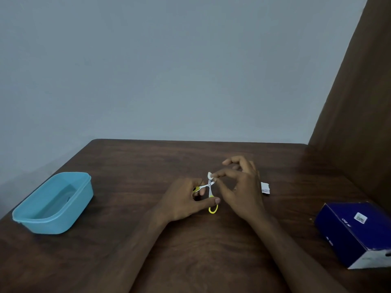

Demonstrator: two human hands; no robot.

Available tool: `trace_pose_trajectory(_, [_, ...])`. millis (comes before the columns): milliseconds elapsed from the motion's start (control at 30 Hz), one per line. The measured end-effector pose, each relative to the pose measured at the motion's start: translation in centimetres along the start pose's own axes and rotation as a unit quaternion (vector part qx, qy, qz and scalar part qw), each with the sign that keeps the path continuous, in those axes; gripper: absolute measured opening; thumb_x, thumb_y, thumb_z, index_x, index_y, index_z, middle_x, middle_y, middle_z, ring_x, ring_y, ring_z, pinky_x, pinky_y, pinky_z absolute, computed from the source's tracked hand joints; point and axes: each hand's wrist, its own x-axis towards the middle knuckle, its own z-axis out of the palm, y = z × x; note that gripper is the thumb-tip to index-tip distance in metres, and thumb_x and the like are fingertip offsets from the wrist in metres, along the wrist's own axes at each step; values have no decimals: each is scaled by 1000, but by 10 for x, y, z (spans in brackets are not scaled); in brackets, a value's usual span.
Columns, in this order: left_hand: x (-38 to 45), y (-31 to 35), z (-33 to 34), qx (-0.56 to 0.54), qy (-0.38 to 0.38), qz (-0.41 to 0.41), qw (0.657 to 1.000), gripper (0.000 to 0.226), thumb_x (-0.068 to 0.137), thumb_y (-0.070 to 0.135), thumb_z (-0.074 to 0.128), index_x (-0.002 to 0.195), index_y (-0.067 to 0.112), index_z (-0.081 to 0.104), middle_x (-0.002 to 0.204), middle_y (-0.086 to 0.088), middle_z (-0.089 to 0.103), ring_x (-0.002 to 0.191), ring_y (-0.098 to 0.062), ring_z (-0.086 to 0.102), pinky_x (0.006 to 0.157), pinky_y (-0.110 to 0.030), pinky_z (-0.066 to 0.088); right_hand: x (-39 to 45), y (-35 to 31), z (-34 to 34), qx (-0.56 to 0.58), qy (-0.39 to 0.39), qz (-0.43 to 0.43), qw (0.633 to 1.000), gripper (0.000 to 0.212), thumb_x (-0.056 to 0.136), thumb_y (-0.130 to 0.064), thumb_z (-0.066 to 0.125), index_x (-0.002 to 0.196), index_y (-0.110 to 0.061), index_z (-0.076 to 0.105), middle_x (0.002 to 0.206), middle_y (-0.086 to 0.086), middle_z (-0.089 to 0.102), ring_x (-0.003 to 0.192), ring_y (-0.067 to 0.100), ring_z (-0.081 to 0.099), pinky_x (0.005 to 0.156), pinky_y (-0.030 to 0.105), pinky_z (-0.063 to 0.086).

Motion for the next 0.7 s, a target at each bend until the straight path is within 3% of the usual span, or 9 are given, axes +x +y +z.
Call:
trace_pose_trajectory(167, [-1, 3, 0, -9, -6, -2, 1000, 58, 83, 62, 83, 71, 15, 50, 59, 10, 46, 54, -7, 41, 55, -28, 32, 6, 2, -2, 97, 60, 108, 988, 22, 83, -24, 87, 84, -45, 79, 109, -13, 59, 108, 11, 64, 96, 44, 54])
trace_pose_trajectory(233, [-2, 3, 0, -7, -5, -4, 1000, 57, 84, 61, 83, 70, 17, 50, 59, 8, 47, 55, -7, 42, 55, -30, 33, 5, -5, -8, 91, 66, 65, 992, 14, 83, -27, 84, 85, -41, 80, 110, -12, 60, 105, 11, 63, 94, 40, 52])
trace_pose_trajectory(333, [-2, 4, 0, -1, -9, 8, 1000, 50, 85, 62, 80, 71, 23, 52, 66, -3, 55, 57, -10, 45, 57, -40, 40, -1, -12, -8, 23, 2, -22, 1000, 6, 77, -31, 80, 80, -36, 79, 114, -17, 59, 103, 8, 54, 92, 43, 45])
trace_pose_trajectory(400, [-2, 6, -1, -1, -12, 12, 1000, 47, 86, 61, 79, 70, 28, 51, 66, -3, 56, 57, -11, 46, 58, -41, 42, -1, -10, -3, 21, -11, 8, 1000, 3, 75, -34, 78, 79, -34, 78, 113, -18, 58, 102, 7, 53, 92, 47, 47])
trace_pose_trajectory(500, [-3, 6, -1, -9, -10, 8, 1000, 53, 85, 58, 84, 68, 23, 48, 59, 8, 49, 55, -7, 43, 55, -30, 35, 2, -4, 2, 37, 20, 57, 998, 10, 78, -41, 74, 80, -34, 80, 109, -17, 57, 105, 12, 57, 92, 47, 51])
trace_pose_trajectory(600, [-2, 6, 0, -10, -9, 1, 1000, 57, 83, 60, 85, 68, 20, 47, 59, 11, 46, 55, -7, 41, 55, -28, 33, 6, -1, 0, 82, 56, 85, 991, 3, 82, -30, 84, 82, -32, 82, 107, -14, 57, 103, 12, 63, 91, 45, 54])
trace_pose_trajectory(700, [-2, 5, 0, -15, -11, -5, 1000, 57, 83, 60, 85, 69, 19, 47, 58, 10, 47, 55, -7, 40, 55, -29, 33, 6, -6, -7, 80, 85, 55, 992, 4, 83, -30, 85, 83, -32, 81, 109, -11, 59, 103, 15, 62, 90, 42, 52])
